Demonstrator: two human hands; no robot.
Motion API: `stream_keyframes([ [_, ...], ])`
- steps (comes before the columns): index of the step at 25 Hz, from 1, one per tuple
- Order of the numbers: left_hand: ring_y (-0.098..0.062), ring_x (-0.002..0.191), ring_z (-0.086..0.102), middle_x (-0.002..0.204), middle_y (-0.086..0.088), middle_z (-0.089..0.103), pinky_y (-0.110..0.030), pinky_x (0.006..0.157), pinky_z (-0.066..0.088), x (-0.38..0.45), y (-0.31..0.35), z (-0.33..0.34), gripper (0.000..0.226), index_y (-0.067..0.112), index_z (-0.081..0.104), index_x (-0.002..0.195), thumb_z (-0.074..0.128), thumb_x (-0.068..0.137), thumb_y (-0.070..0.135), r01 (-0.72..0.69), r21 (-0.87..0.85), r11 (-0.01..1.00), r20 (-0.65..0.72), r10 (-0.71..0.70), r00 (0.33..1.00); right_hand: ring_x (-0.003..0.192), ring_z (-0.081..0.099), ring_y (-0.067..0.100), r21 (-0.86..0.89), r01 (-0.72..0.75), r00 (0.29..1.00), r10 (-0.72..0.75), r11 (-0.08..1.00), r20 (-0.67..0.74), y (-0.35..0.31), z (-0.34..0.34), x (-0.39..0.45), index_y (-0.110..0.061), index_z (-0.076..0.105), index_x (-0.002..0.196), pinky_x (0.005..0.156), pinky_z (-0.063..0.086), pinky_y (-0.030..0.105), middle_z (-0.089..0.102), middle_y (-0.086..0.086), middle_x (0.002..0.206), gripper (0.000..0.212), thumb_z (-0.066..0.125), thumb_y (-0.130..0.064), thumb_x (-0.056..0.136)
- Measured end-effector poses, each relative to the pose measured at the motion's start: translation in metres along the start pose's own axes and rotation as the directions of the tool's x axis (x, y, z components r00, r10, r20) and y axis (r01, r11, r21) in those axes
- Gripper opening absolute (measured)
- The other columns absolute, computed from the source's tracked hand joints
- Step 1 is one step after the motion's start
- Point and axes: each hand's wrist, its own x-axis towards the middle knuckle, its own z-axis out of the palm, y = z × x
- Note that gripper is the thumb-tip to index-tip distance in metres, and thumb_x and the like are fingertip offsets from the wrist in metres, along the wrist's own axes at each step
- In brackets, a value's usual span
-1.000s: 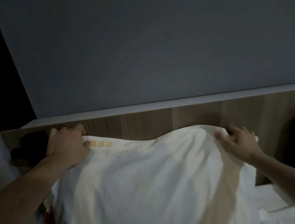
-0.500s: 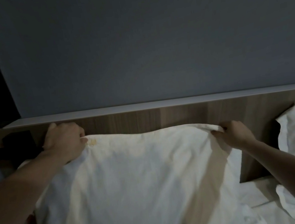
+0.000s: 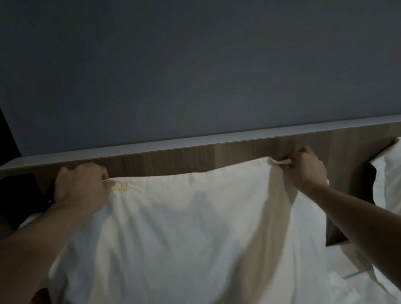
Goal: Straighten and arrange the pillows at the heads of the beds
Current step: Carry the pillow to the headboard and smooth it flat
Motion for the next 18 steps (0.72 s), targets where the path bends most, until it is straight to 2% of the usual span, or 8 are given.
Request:
stream_keyframes([
  [1, -0.022, 0.098, 0.067, 0.103, 0.002, 0.073, -0.037, 0.086, 0.038, 0.001, 0.003, 0.002, 0.024, 0.03, 0.072, 0.098, 0.054, 0.101, 0.045, -0.017, 0.01, 1.0, 0.03, 0.016, 0.999, 0.094, 0.067, 0.036, -0.002, -0.012, 1.0, 0.012, 1.0, 0.02, 0.005, 0.005, -0.004, -0.03, 0.079, 0.116, 0.077, 0.052, 0.037, 0.062, 0.007, 0.116, 0.029, 0.061, -0.044, 0.099],
  [3, -0.022, 0.097, 0.068, 0.101, 0.003, 0.073, -0.037, 0.085, 0.041, 0.005, 0.004, 0.006, 0.024, 0.029, 0.071, 0.098, 0.053, 0.101, 0.044, -0.051, 0.022, 0.998, 0.039, 0.05, 0.998, 0.089, 0.061, 0.028, 0.061, -0.008, 1.0, 0.009, 0.998, -0.026, 0.015, 0.008, -0.008, -0.024, 0.079, 0.117, 0.075, 0.049, 0.034, 0.064, 0.008, 0.115, 0.027, 0.058, -0.032, 0.102],
  [7, -0.026, 0.091, 0.068, 0.097, -0.001, 0.071, -0.037, 0.079, 0.041, 0.006, 0.0, 0.013, 0.024, 0.025, 0.071, 0.095, 0.054, 0.101, 0.041, -0.05, -0.014, 0.999, -0.044, 0.05, 0.998, 0.093, 0.051, 0.02, 0.246, -0.026, 0.981, 0.072, 0.969, -0.18, 0.018, -0.001, -0.004, -0.011, 0.077, 0.115, 0.088, 0.041, 0.033, 0.061, 0.012, 0.121, 0.026, 0.056, -0.023, 0.105],
  [11, -0.029, 0.095, 0.068, 0.101, -0.004, 0.069, -0.036, 0.075, 0.046, 0.002, 0.006, 0.011, 0.02, 0.023, 0.069, 0.096, 0.059, 0.1, 0.039, -0.002, -0.075, 0.997, -0.015, 0.001, 1.0, 0.095, 0.054, 0.021, 0.282, -0.057, 0.987, 0.097, 0.958, -0.128, 0.012, 0.005, -0.004, -0.013, 0.073, 0.119, 0.087, 0.045, 0.033, 0.057, 0.013, 0.13, 0.023, 0.057, -0.019, 0.103],
  [13, -0.028, 0.093, 0.067, 0.102, -0.004, 0.067, -0.036, 0.075, 0.049, -0.002, 0.007, 0.01, 0.019, 0.021, 0.069, 0.102, 0.059, 0.1, 0.037, -0.013, -0.071, 0.997, -0.01, 0.012, 1.0, 0.103, 0.059, 0.024, 0.319, -0.011, 0.989, 0.057, 0.948, -0.137, 0.01, 0.004, -0.009, -0.015, 0.07, 0.125, 0.091, 0.047, 0.032, 0.054, 0.011, 0.139, 0.026, 0.062, -0.017, 0.1],
  [15, -0.032, 0.091, 0.067, 0.108, -0.007, 0.064, -0.039, 0.075, 0.048, -0.009, 0.006, 0.011, 0.019, 0.016, 0.068, 0.109, 0.064, 0.097, 0.031, -0.022, -0.14, 0.99, -0.064, 0.013, 0.998, 0.122, 0.059, 0.027, 0.328, 0.043, 0.989, 0.007, 0.944, -0.149, 0.013, 0.005, -0.022, -0.021, 0.066, 0.133, 0.099, 0.048, 0.034, 0.048, 0.005, 0.15, 0.036, 0.068, -0.019, 0.097],
  [18, -0.044, 0.092, 0.067, 0.122, -0.014, 0.058, -0.049, 0.079, 0.051, -0.035, 0.011, 0.021, 0.036, 0.012, 0.064, 0.119, 0.075, 0.087, 0.022, -0.076, -0.225, 0.971, -0.138, 0.046, 0.989, 0.143, 0.044, 0.028, 0.251, 0.095, 0.991, -0.069, 0.963, -0.111, 0.027, 0.019, -0.054, -0.025, 0.056, 0.145, 0.114, 0.04, 0.043, 0.04, 0.0, 0.162, 0.051, 0.07, -0.024, 0.096],
])
